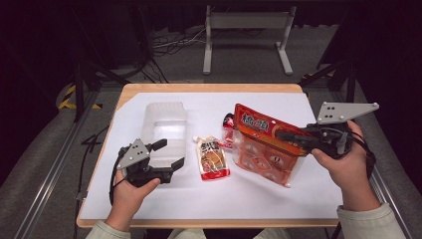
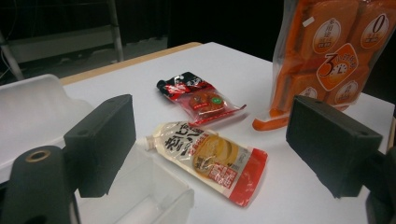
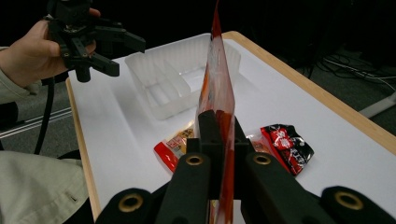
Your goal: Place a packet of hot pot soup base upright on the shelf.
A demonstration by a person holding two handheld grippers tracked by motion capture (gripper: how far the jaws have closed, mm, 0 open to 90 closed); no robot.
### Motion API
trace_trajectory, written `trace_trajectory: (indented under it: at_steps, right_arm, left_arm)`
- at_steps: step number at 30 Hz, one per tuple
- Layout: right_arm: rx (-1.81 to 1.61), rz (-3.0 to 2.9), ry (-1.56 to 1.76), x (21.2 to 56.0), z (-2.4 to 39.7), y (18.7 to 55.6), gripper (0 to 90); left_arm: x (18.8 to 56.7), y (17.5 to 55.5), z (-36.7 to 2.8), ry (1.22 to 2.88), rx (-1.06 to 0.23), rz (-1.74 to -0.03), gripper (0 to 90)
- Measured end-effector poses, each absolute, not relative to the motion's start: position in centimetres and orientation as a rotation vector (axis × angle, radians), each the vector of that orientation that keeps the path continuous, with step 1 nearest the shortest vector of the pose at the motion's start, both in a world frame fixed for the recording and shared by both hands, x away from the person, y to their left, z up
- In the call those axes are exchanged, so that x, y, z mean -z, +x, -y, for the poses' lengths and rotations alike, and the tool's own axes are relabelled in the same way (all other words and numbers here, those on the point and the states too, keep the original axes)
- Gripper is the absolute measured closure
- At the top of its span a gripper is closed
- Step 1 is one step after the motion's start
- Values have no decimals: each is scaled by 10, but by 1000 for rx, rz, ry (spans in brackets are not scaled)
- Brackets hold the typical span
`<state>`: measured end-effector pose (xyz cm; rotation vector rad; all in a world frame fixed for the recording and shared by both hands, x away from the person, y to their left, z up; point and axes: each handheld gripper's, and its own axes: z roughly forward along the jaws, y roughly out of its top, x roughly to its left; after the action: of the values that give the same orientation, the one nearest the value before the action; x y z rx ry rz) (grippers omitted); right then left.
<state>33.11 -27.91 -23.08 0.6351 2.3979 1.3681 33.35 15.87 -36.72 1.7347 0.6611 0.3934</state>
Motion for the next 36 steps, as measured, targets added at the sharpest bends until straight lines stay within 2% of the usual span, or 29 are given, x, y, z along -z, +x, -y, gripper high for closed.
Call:
trace_trajectory:
  at_steps: [6,15,23,36]
  right_arm:
    - [-1384,-2411,596,224,264,337,900]
    - [-1405,-2422,535,216,246,343,900]
    - [-1426,-2432,488,213,233,343,900]
    - [-1474,-2454,433,214,213,344,900]
  left_arm:
    - [365,341,-146,1727,-340,-596,171]
    - [366,354,-125,1757,-260,-517,74]
    - [365,361,-114,1765,-198,-489,38]
    - [362,377,-90,1763,-165,-448,36]
